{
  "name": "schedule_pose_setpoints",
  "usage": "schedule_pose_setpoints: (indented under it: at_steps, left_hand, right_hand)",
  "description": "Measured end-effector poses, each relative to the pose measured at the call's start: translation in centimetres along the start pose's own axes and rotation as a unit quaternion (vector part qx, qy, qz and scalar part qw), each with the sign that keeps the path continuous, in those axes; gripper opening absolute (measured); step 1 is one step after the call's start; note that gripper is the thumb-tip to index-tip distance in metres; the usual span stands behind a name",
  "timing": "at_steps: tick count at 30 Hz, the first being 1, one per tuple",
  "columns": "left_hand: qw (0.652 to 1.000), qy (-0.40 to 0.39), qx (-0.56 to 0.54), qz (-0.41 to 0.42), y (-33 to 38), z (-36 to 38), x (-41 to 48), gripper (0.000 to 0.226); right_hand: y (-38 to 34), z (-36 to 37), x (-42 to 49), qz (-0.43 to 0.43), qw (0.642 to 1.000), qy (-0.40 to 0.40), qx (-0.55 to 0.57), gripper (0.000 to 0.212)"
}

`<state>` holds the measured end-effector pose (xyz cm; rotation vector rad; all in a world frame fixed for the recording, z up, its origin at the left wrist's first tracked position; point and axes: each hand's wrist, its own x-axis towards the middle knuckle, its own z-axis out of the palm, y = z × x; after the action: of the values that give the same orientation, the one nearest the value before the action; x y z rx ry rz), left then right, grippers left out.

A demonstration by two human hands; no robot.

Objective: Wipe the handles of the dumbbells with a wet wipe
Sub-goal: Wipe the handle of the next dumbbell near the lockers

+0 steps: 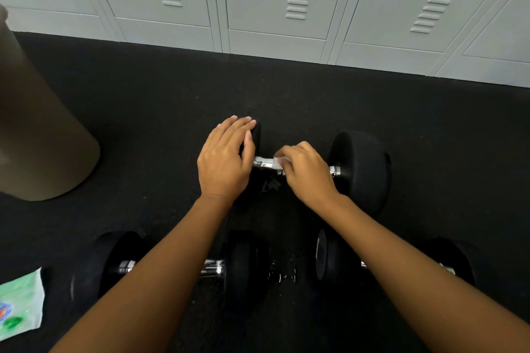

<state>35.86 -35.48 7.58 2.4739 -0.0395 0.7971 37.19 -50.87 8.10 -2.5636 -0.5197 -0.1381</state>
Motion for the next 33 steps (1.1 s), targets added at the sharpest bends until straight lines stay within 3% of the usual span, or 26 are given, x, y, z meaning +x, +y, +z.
schedule_pose_setpoints:
  at_steps: [2,4,10,14,17,25,29,33]
  left_hand:
    - [1.0,-0.002,0.001,0.0,0.0,0.0,0.0,0.037]
    - [1.0,-0.001,0.001,0.002,0.0,0.0,0.0,0.037]
    - [1.0,-0.004,0.003,0.005,0.0,-0.1,0.0,0.038]
    - [1.0,0.001,0.0,0.007,0.0,-0.1,0.0,0.037]
    - [1.0,0.0,-0.009,0.007,-0.2,0.1,0.0,0.036]
    - [1.0,-0.002,0.0,0.021,0.1,-0.2,0.1,0.037]
    - [0.981,-0.016,0.121,0.153,0.1,-0.5,0.5,0.031]
    - [0.921,-0.105,0.207,0.314,1.4,-0.2,0.1,0.023]
  right_hand:
    - [-0.4,0.2,1.3,0.08,0.996,-0.041,0.017,0.019]
    - [-1.2,0.7,1.7,0.089,0.995,-0.043,0.03,0.018]
    - [-2.1,2.0,-0.2,-0.072,0.997,0.01,0.009,0.018]
    - [0.6,2.2,-0.9,-0.177,0.98,0.052,-0.08,0.01]
    - [1.4,1.6,-1.0,-0.147,0.985,0.058,-0.067,0.006]
    - [0.5,-0.9,-0.7,0.03,0.999,-0.032,0.023,0.016]
    - [0.9,-1.5,-0.9,0.044,0.997,-0.053,0.027,0.028]
    - [1.5,-2.3,-0.7,0.093,0.99,-0.099,0.044,0.036]
